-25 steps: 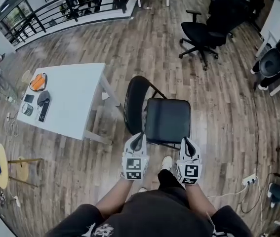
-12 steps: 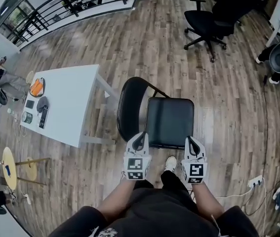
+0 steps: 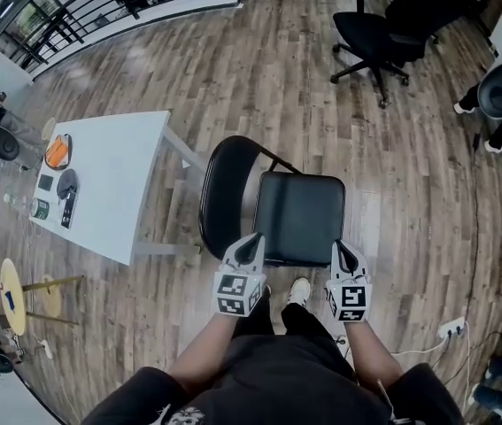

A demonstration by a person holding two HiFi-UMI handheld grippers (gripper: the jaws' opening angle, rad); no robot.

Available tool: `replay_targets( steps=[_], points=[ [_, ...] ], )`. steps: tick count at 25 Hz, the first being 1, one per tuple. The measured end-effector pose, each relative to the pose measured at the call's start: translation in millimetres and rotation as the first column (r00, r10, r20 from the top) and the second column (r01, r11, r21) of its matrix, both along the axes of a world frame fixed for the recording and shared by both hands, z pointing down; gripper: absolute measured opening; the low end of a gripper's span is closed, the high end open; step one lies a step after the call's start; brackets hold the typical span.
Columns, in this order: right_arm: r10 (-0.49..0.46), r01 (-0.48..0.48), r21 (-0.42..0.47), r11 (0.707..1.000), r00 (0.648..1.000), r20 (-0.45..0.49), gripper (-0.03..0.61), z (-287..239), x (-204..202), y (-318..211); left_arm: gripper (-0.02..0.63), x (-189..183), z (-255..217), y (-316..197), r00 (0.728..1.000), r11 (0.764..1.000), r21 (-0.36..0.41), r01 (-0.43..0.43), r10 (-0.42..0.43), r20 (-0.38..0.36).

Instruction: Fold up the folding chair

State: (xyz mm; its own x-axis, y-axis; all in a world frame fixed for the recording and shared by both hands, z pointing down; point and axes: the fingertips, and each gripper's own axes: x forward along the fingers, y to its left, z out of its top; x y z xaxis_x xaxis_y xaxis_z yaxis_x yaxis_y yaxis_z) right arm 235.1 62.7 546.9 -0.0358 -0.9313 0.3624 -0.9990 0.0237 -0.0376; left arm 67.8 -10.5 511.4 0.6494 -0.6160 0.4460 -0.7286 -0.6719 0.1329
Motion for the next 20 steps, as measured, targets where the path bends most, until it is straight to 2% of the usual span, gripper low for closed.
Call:
replay_targets(
  steps=[6, 12, 13, 14, 15, 16, 17, 20],
  points=[
    [0.019, -0.019, -0.030, 0.999, 1.000, 0.007, 0.012, 24, 12, -16, 0.005, -5, 15, -27, 0.999, 1.000, 0.004, 0.021, -0.022, 0.041],
    [0.016, -0.012, -0.065, 0.998, 0.998, 0.068, 0.017, 69, 18, -29, 0.006, -17, 30, -52, 0.994, 0.997, 0.024, 0.080, -0.081, 0.069],
    [0.012, -0.005, -0.078, 0.997, 0.996, 0.086, 0.035, 79, 19, -32, 0.008, -20, 34, -58, 0.992, 0.996, 0.028, 0.090, -0.092, 0.083],
    [0.004, 0.006, -0.096, 0.995, 0.994, 0.109, 0.091, 91, 20, -34, 0.008, -22, 38, -63, 0.990, 0.995, 0.025, 0.099, -0.101, 0.100],
    [-0.003, 0.019, -0.118, 0.993, 0.991, 0.135, 0.136, 103, 21, -35, 0.021, -23, 43, -66, 0.988, 0.994, 0.015, 0.105, -0.106, 0.116],
    [-0.009, 0.032, -0.140, 0.990, 0.987, 0.159, 0.159, 115, 22, -35, 0.084, -26, 48, -70, 0.985, 0.994, 0.001, 0.111, -0.110, 0.131],
    [-0.013, 0.042, -0.163, 0.986, 0.984, 0.178, 0.181, 127, 22, -33, 0.114, -29, 52, -73, 0.982, 0.993, -0.010, 0.118, -0.115, 0.146],
    [-0.015, 0.067, -0.229, 0.971, 0.976, 0.218, 0.224, 162, 20, -28, 0.196, -48, 56, -87, 0.969, 0.989, -0.001, 0.151, -0.147, 0.200]
  ],
)
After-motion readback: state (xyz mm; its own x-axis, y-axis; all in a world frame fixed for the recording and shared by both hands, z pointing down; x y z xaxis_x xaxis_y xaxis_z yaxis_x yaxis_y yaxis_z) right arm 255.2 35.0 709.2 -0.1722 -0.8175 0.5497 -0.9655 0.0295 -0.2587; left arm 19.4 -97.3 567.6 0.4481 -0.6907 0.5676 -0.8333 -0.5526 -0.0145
